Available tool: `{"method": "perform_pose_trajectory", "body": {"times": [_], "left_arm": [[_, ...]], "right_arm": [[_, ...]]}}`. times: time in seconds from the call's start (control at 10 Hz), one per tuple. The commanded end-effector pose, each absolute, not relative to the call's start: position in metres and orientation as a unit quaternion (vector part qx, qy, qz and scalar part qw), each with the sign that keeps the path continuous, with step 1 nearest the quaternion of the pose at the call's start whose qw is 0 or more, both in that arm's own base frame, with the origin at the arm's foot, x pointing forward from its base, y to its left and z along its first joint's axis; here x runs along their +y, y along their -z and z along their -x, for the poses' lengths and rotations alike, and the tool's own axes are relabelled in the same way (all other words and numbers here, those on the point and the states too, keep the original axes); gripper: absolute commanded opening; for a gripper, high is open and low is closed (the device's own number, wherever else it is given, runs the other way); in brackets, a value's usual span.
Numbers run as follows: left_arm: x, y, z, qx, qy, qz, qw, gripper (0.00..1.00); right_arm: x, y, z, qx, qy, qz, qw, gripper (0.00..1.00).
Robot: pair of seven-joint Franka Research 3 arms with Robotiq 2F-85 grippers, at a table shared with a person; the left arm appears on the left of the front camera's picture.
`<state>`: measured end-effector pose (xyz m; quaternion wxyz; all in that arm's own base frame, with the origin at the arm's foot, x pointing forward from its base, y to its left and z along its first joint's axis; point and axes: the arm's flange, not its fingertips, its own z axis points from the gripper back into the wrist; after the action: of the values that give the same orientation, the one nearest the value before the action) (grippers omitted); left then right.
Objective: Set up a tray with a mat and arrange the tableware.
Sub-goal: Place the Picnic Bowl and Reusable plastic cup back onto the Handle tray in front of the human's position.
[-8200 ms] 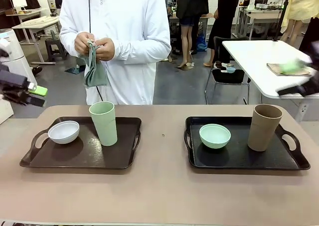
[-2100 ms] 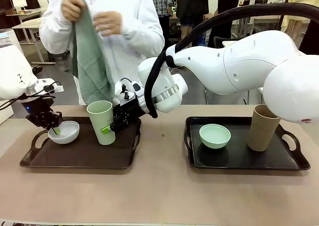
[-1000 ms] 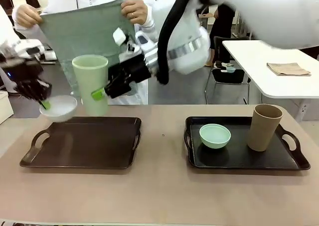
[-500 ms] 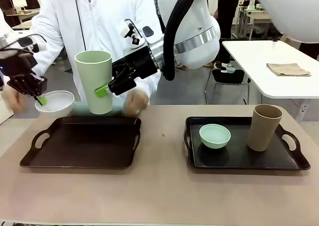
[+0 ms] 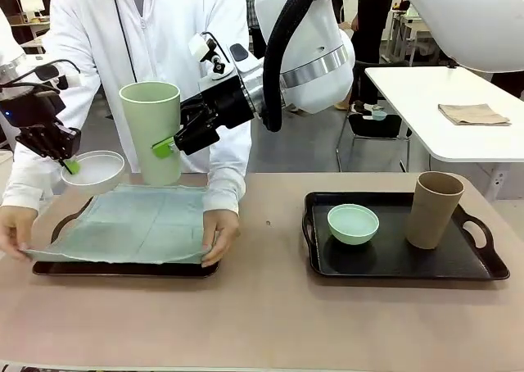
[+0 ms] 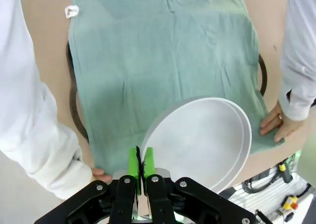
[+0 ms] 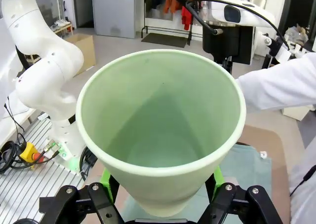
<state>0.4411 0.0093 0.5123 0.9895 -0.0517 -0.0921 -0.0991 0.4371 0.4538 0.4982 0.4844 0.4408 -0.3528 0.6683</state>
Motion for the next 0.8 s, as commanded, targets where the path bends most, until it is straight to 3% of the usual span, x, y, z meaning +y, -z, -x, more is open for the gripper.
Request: {"method": "perform_pose_trajectory", "body": {"times": [0.0, 0.7], "left_arm": [[0.0112, -0.5148, -0.4410, -0.096, 0.106, 0.051, 0.988, 0.00], [0.0112, -0.5148, -0.4410, -0.096, 0.106, 0.051, 0.988, 0.00]], "right_arm": [[0.4519, -0.4996, -0.4355, -0.356, -0.670, -0.440, 0.480, 0.24], [0.4519, -0.4996, -0.4355, -0.356, -0.670, -0.440, 0.480, 0.24]]}}
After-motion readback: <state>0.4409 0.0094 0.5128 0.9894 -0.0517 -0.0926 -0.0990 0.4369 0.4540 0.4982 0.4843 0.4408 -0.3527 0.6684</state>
